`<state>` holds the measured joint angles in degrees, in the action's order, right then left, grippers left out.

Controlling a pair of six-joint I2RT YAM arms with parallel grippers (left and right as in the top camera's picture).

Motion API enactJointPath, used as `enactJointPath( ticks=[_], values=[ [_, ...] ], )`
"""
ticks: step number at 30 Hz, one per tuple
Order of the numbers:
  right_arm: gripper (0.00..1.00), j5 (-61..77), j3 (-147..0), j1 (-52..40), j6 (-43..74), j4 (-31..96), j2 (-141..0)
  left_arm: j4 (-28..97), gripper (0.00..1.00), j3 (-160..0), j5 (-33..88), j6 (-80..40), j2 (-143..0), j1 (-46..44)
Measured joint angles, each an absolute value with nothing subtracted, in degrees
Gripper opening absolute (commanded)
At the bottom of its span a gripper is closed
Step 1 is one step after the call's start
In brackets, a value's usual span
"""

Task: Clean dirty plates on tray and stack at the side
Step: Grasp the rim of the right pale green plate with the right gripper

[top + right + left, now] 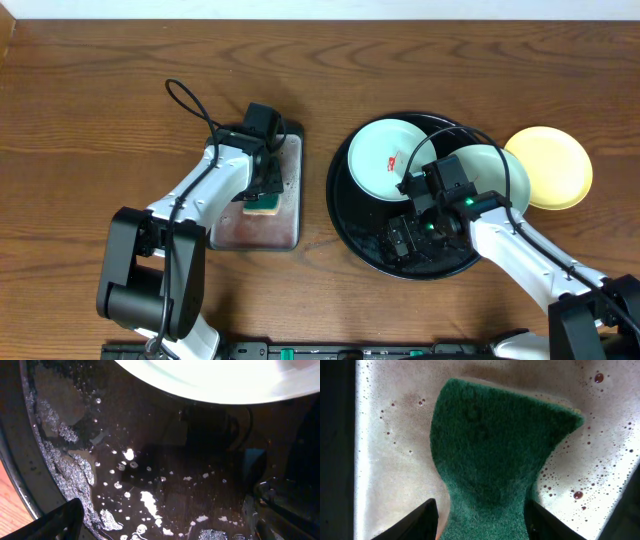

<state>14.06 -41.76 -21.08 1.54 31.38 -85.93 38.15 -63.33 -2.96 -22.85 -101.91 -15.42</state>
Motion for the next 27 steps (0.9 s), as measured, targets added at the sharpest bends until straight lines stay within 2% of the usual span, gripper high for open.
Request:
enactJointPath(
  ticks=[22, 23, 25, 27],
  values=[
    [0.99, 13.82, -41.76, -21.26, 2.39, 31.20, -85.93, 35.59, 0.57, -63.33, -2.96, -22.85, -101.91, -15.42],
    [0.99, 13.80, -41.76, -21.26, 2.39, 31.20, -85.93, 35.48, 0.67, -63.33, -2.96, -22.85, -101.91, -15.42],
    [0.99, 13.80, -41.76, -21.26, 2.39, 31.20, -85.93, 35.48, 0.80, -63.33, -2.96, -22.72, -101.91, -15.42],
    [0.99, 13.80, -41.76, -21.26, 2.42, 31.20, -85.93, 35.46, 0.81, -63.33, -2.92, -22.76, -101.91, -15.42]
  ],
)
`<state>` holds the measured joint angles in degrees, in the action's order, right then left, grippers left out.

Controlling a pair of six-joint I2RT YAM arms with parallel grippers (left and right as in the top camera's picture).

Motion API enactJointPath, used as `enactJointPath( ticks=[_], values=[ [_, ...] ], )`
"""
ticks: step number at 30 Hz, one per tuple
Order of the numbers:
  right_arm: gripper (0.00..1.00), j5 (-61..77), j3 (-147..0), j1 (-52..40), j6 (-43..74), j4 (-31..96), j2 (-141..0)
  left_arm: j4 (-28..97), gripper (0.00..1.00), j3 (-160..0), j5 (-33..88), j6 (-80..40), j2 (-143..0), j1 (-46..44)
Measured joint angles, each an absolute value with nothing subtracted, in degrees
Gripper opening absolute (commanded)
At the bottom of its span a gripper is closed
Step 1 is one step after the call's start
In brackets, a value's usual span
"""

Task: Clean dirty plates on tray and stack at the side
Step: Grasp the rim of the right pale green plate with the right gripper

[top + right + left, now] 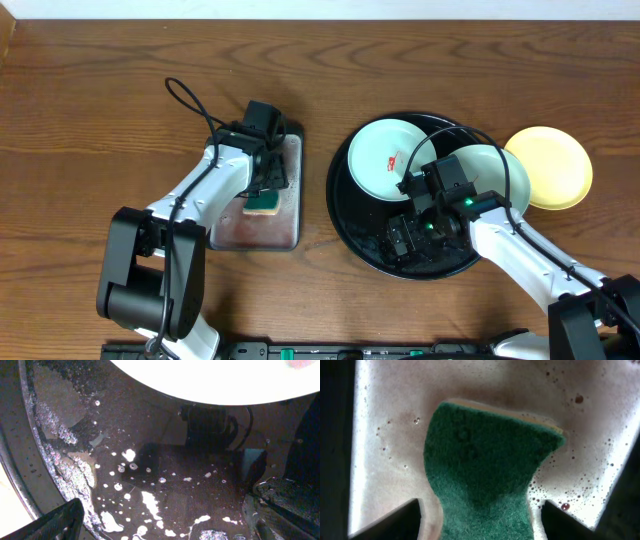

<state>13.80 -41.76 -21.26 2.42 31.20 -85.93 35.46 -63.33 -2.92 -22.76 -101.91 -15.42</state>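
Note:
A green sponge (pixel 490 460) lies in soapy water in the metal tray (pixel 285 235). My left gripper (pixel 480 525) is open around the sponge's near end, with a small gap on each side. In the overhead view the left gripper (pixel 265 185) stands over the sponge (pixel 265 203). Two pale green plates sit in the round black tray (pixel 340 200): one (pixel 385 158) at its left, the other (pixel 495 170) partly under my right arm. My right gripper (pixel 165 525) is open low over the tray's wet floor (pixel 150 460), nothing between its fingers. A plate's rim (pixel 210 380) shows above.
A yellow plate (pixel 550 167) rests on the wooden table (pixel 100 100) just right of the black tray. The left arm's cable (pixel 185 100) loops over the table behind the metal tray. Foam and crumbs line the black tray's inner wall (pixel 55 455).
My left gripper's fingers, which pressed on the sponge's sides, now stand wider apart with gaps beside it. The sponge stays in the metal tray. My right gripper has barely moved.

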Motion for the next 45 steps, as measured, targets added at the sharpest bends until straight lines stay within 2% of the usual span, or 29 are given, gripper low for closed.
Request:
enactJointPath(
  ticks=[45],
  values=[
    [0.99, 13.61, -41.76, -21.26, 2.42, 31.22, -85.93, 35.38, 0.83, -63.33, -2.94, -22.65, -101.91, -15.42]
  ],
)
